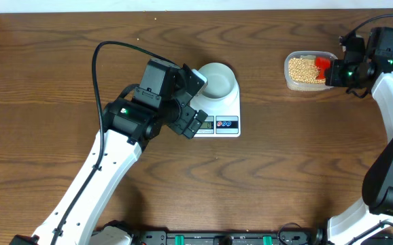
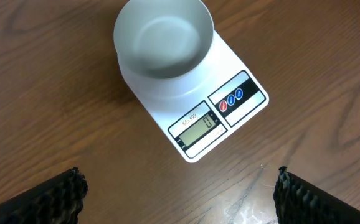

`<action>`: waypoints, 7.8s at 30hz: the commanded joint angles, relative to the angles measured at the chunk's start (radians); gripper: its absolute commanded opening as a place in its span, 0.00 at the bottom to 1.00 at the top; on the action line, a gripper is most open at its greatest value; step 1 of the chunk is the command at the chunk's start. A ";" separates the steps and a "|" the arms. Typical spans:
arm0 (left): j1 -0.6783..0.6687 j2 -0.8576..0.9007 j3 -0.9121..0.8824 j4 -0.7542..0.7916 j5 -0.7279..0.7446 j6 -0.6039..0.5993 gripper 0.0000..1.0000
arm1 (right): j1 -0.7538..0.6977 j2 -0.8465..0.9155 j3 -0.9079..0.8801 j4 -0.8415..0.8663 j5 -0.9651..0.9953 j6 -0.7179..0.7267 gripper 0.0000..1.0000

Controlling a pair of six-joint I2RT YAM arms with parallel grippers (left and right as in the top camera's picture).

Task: Scoop item into bowl and weigh 50g on scale
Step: 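Drag the scoop through the soybeans with the right gripper to fill it, then lift the filled scoop and carry it left over the scale bowl, then tilt the scoop with the right gripper to pour soybeans into the bowl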

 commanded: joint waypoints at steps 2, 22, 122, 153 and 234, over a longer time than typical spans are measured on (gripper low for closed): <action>0.003 0.002 0.003 0.000 0.012 -0.002 0.98 | -0.001 0.017 -0.012 -0.005 -0.107 0.034 0.01; 0.003 0.002 0.003 0.000 0.012 -0.002 0.98 | -0.028 0.120 -0.012 -0.011 -0.233 0.085 0.01; 0.003 0.002 0.003 0.000 0.012 -0.002 0.98 | -0.405 0.223 -0.012 -0.004 -1.213 0.069 0.01; 0.003 0.002 0.003 0.000 0.012 -0.002 0.98 | -0.051 0.221 -0.006 0.102 -1.130 0.259 0.01; 0.003 0.002 0.003 0.000 0.012 -0.002 0.98 | 0.484 0.006 0.022 0.061 -0.350 0.313 0.01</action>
